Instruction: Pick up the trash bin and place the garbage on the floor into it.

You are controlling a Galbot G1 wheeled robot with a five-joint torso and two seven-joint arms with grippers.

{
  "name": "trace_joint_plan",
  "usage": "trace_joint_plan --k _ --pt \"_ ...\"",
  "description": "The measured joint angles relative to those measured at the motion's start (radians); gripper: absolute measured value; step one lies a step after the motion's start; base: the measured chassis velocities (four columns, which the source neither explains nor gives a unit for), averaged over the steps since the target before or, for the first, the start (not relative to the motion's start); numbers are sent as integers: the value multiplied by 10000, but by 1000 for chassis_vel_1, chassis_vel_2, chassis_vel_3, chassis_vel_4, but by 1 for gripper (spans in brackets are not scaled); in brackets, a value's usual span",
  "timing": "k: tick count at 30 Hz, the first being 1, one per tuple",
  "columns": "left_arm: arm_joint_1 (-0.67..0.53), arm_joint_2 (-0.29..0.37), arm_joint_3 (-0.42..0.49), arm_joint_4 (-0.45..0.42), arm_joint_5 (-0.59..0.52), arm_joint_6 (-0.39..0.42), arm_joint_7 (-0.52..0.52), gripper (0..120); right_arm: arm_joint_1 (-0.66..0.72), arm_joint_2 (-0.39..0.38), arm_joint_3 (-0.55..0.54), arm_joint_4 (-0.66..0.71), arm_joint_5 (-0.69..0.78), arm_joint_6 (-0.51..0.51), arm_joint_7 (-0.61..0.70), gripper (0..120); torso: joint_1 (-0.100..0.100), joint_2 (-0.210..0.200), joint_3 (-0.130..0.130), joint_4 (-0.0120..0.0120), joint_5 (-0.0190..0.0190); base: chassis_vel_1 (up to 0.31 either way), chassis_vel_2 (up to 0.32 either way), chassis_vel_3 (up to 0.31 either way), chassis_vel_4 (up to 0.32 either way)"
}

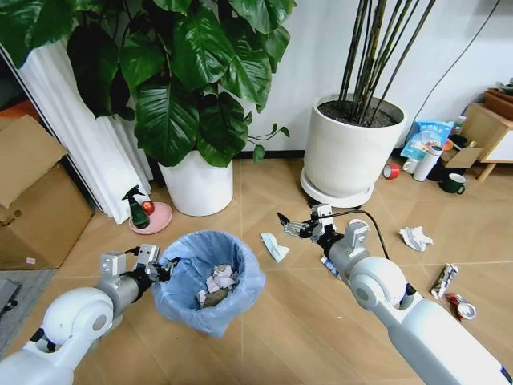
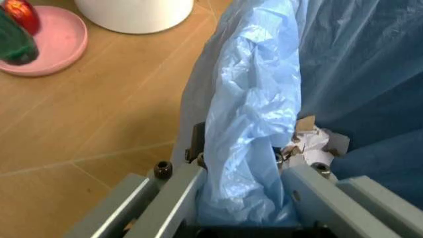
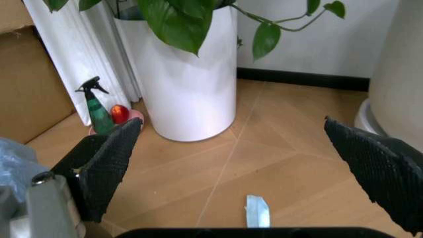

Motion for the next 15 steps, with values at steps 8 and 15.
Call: trace_joint_plan --k 8,15 --pt "18 9 -4 -8 39 -18 38 1 -81 24 -33 44 -2 1 3 100 1 0 1 -5 5 -129 181 138 -181" --pt "75 -83 8 -12 102 -26 54 1 -198 8 1 -7 -10 -145 74 100 6 -1 4 -9 1 -190 165 171 -157"
